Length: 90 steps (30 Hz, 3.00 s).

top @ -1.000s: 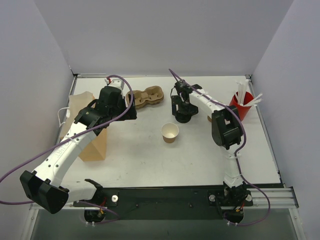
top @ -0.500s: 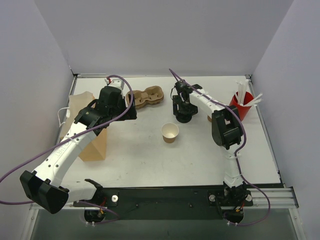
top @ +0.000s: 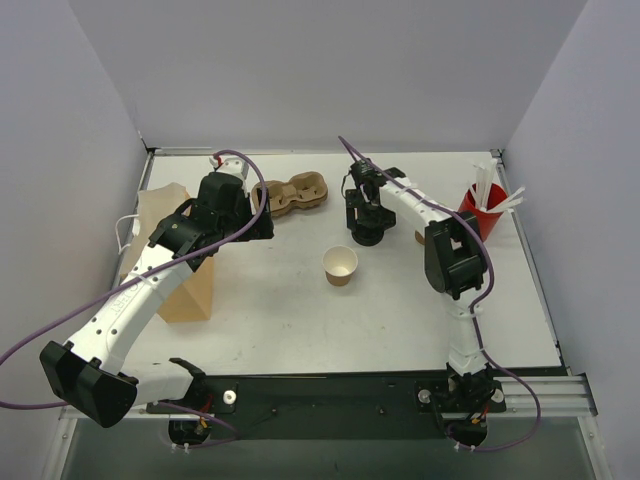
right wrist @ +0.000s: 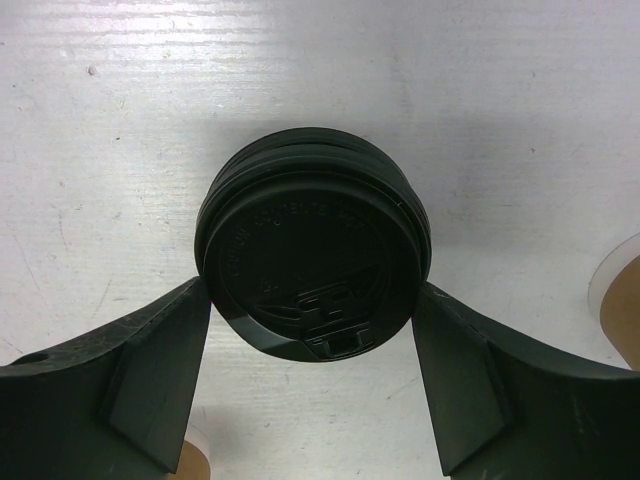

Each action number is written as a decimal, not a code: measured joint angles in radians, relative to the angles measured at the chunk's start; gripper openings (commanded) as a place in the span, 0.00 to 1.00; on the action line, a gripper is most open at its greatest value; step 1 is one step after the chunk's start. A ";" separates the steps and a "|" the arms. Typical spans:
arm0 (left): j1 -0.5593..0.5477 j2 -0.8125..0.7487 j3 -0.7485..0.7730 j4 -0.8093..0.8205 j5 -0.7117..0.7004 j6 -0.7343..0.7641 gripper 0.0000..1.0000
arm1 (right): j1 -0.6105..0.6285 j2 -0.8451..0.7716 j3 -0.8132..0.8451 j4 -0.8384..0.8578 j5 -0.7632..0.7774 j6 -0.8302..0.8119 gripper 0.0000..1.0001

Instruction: Pack the takeout coffee

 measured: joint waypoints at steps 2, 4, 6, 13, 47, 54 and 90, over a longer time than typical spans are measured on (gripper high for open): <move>0.000 0.000 0.000 0.000 0.000 0.000 0.97 | 0.000 -0.003 0.000 0.000 0.000 0.000 0.64; 0.000 0.000 0.000 0.000 0.000 0.000 0.97 | 0.000 -0.007 0.000 -0.002 0.000 0.000 0.64; 0.000 0.000 0.000 0.000 0.000 0.000 0.97 | 0.000 -0.013 0.000 -0.004 0.000 0.000 0.64; 0.001 -0.005 0.000 0.000 0.000 0.001 0.97 | -0.001 -0.053 0.000 -0.012 -0.001 0.000 0.64; 0.005 -0.148 -0.077 0.015 0.033 -0.001 0.97 | 0.292 -0.434 -0.187 -0.189 -0.051 0.031 0.65; 0.005 -0.154 -0.095 0.015 0.034 -0.001 0.97 | 0.296 -0.404 -0.185 -0.188 -0.046 0.030 0.65; 0.011 -0.154 -0.104 0.016 0.035 0.001 0.97 | 0.345 -0.280 -0.103 -0.229 -0.002 0.026 0.65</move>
